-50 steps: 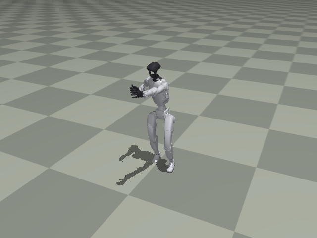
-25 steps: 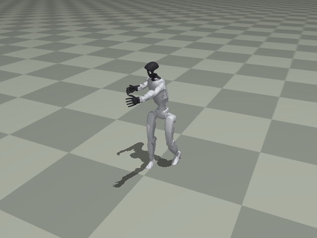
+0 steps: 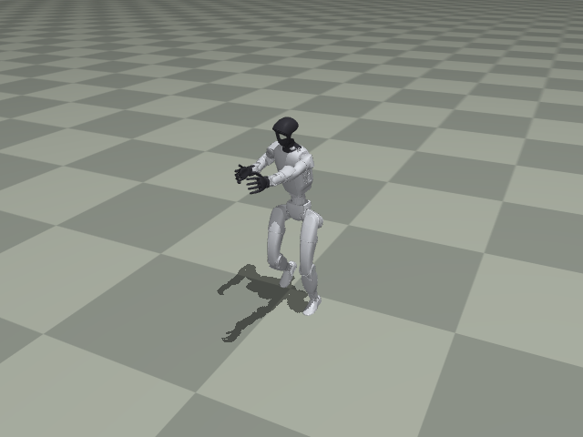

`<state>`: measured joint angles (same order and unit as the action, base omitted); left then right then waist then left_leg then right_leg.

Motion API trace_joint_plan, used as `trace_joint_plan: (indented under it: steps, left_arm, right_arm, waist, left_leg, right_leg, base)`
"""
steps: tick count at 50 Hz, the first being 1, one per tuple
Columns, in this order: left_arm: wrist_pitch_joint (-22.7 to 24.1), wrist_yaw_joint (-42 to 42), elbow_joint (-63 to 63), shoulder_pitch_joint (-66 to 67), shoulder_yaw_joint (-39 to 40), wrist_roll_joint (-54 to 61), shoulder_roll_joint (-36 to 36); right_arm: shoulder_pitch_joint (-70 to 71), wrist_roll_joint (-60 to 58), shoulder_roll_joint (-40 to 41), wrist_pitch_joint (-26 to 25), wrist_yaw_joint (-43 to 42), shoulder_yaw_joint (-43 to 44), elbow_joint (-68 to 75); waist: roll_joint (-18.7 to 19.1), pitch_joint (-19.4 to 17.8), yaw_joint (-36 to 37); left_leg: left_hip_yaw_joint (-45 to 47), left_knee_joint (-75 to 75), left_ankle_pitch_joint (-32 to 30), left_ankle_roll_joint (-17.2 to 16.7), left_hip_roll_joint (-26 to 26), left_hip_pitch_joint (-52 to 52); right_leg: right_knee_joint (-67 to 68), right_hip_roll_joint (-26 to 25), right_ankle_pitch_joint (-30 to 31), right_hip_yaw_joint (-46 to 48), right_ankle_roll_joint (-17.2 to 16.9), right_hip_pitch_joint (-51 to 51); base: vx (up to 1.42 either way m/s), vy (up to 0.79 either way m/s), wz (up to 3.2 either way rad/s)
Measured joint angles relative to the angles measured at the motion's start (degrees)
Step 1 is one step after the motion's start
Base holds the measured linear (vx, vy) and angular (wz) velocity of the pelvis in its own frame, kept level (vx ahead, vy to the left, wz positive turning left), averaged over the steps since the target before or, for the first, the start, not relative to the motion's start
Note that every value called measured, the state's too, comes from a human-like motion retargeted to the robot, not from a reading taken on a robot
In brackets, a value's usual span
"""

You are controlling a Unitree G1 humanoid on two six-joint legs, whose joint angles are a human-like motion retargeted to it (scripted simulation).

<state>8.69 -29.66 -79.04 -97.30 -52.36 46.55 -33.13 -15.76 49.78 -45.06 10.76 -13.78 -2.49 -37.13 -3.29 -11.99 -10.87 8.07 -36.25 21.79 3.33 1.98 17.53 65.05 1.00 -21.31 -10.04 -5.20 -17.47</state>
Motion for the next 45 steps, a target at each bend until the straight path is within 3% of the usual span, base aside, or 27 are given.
trace_joint_plan:
  steps: [3, 6, 10, 12, 15, 18, 21, 25, 27, 30, 33, 35, 38, 41, 45]
  left_arm:
    - [0.5, 0.3, -0.2, 2.4, 2.8, 0.7, -1.6]
    - [1.9, 1.2, 0.7, 7.8, 5.9, 1.1, -3.9]
    - [3.1, 2.1, 2.3, 11.5, 5.7, 0.9, -6.4]
    - [2.8, 2.5, 3.4, 10.0, 3.2, 0.3, -7.8]
    - [2.0, 3.4, 5.2, 6.2, -1.4, -0.7, -10.0]
    - [1.8, 4.2, 6.2, 4.8, -3.4, -1.2, -9.6]
    - [1.3, 4.4, 5.7, 5.2, -2.0, -1.3, -7.0]
    - [2.3, 4.1, 5.8, 7.1, 2.2, -1.5, -4.0]
    - [3.9, 3.3, 6.1, 5.1, 2.8, -1.8, -3.7]
    - [4.1, 2.6, 5.6, 0.3, 1.3, -1.4, -3.7]
    - [2.9, 0.8, 4.7, -5.7, -1.5, -1.0, -3.9]
    - [2.6, 0.0, 4.0, -8.0, -2.4, -0.4, -3.6]
    - [3.7, -0.6, 3.0, -8.0, -1.8, 0.7, -2.7]
    - [5.4, -0.3, 2.6, -3.4, 0.7, 0.7, -3.0]
    - [5.4, -0.6, 3.2, -0.4, 2.7, 1.1, -3.7]
  right_arm:
    - [-5.6, -0.5, 3.0, -0.3, 2.6, 4.0, -0.7]
    - [-9.1, -7.1, 2.1, 0.2, 3.2, 6.6, -2.4]
    - [-11.0, -15.4, -1.5, -0.2, 1.7, 8.4, -3.8]
    - [-9.5, -14.3, -3.1, -1.1, 1.3, 7.4, -3.2]
    - [-3.6, -8.2, -6.0, -1.4, 1.3, 3.8, -0.7]
    - [3.0, -4.1, -9.1, -0.6, 1.2, 0.1, 0.4]
    - [11.6, -1.4, -10.9, 0.6, 1.6, -3.9, 0.8]
    - [18.3, -0.6, -11.4, 0.2, 4.2, -5.8, -1.6]
    - [18.8, -1.4, -12.4, -0.7, 5.5, -3.9, -2.8]
    - [16.6, -1.1, -14.8, -3.2, 6.8, -1.6, -2.1]
    - [9.4, 1.2, -16.0, -3.5, 5.1, 1.6, 0.8]
    - [4.0, 2.6, -15.1, -3.7, 4.6, 3.8, 2.6]
    - [-2.8, 2.8, -12.0, -2.8, 5.6, 8.7, 3.0]
    - [-6.0, -0.1, -10.2, -0.5, 5.4, 10.8, 1.2]
    - [-7.6, -4.3, -10.0, -2.5, 4.7, 13.8, -1.3]
  waist:
    - [2.2, 1.4, -3.9]
    - [4.4, 4.0, -8.3]
    - [3.0, 5.4, -12.0]
    - [2.1, 4.4, -11.2]
    - [2.5, 1.6, -7.1]
    - [2.0, 1.0, -1.4]
    - [0.2, 2.0, 3.2]
    - [-2.8, 4.3, 5.3]
    - [-2.7, 2.5, 6.2]
    - [-2.7, -3.0, 7.7]
    - [-4.3, -6.0, 6.4]
    - [-4.6, -6.9, 4.1]
    - [-2.5, -5.5, -0.8]
    - [1.3, -2.1, -5.9]
    - [2.9, -2.2, -9.2]
  left_leg:
    - [0.1, 4.6, -1.2, -3.0, 0.4, -4.0]
    - [-0.1, 11.2, -6.5, -5.9, 0.2, -8.7]
    - [-1.7, 3.6, -10.1, -4.6, -2.1, -10.0]
    - [-1.7, -9.0, -8.5, -3.2, -1.4, -6.7]
    - [-0.3, -26.7, -3.1, -1.2, 3.2, -1.2]
    - [1.5, -31.5, 1.3, 0.6, 6.6, 1.8]
    - [2.7, -23.3, 2.1, 0.1, 7.1, 2.5]
    - [6.0, -0.1, -2.3, -2.5, 5.8, 0.5]
    - [6.7, 9.3, -5.9, -4.3, 5.7, -1.1]
    - [6.4, 14.1, -8.9, -5.0, 5.6, -6.2]
    - [5.7, 6.4, -2.7, -3.5, 4.5, -6.0]
    - [5.0, 3.5, 0.8, -3.9, 4.0, -6.6]
    - [3.2, 6.7, 0.2, -6.2, 3.2, -8.7]
    - [1.5, 13.1, -4.3, -8.1, 2.4, -12.1]
    - [0.3, 8.6, -8.8, -6.3, -0.3, -14.6]
  right_leg:
    - [-9.5, 0.0, 0.7, 3.4, 0.9, -4.0]
    - [-29.4, 0.7, 3.7, 7.9, -0.4, -3.5]
    - [-50.8, 1.7, 10.5, 8.0, -3.7, 2.2]
    - [-50.7, 0.8, 10.9, 5.8, -2.5, 4.1]
    - [-40.3, -2.0, 2.6, 4.3, 0.4, 4.2]
    - [-33.7, -3.0, -2.8, 3.0, -0.7, 5.6]
    - [-36.6, -1.9, -1.7, 2.0, -3.3, 10.2]
    - [-44.8, 1.4, 4.7, 2.5, -5.5, 17.0]
    - [-43.1, 1.3, 7.0, 2.9, -5.1, 17.7]
    - [-28.9, 0.4, 7.6, 3.4, -3.2, 15.3]
    - [-9.9, 1.3, 2.5, 5.1, -1.9, 6.3]
    - [-5.2, 1.3, 0.1, 6.3, -1.4, 2.1]
    - [-13.2, 0.3, 1.1, 7.8, -1.5, -1.4]
    - [-32.8, -0.4, 4.0, 9.1, -2.4, -0.7]
    - [-53.4, -0.2, 10.5, 6.4, -5.1, 4.6]
  base:
    - [0.76, 0.12, 0.13]
    - [0.77, 0.05, 0.08]
    - [0.76, -0.02, 0.14]
    - [0.70, -0.01, -0.27]
    - [0.69, 0.04, -0.78]
    - [0.73, 0.09, -0.83]
    - [0.76, 0.13, -0.39]
    - [0.75, 0.20, 0.29]
    - [0.68, 0.27, 0.22]
    - [0.62, 0.29, -0.09]
    - [0.60, 0.27, 0.30]
    - [0.65, 0.23, 0.71]
    - [0.72, 0.17, 0.85]
    - [0.79, 0.10, 0.60]
    - [0.77, 0.04, 0.34]
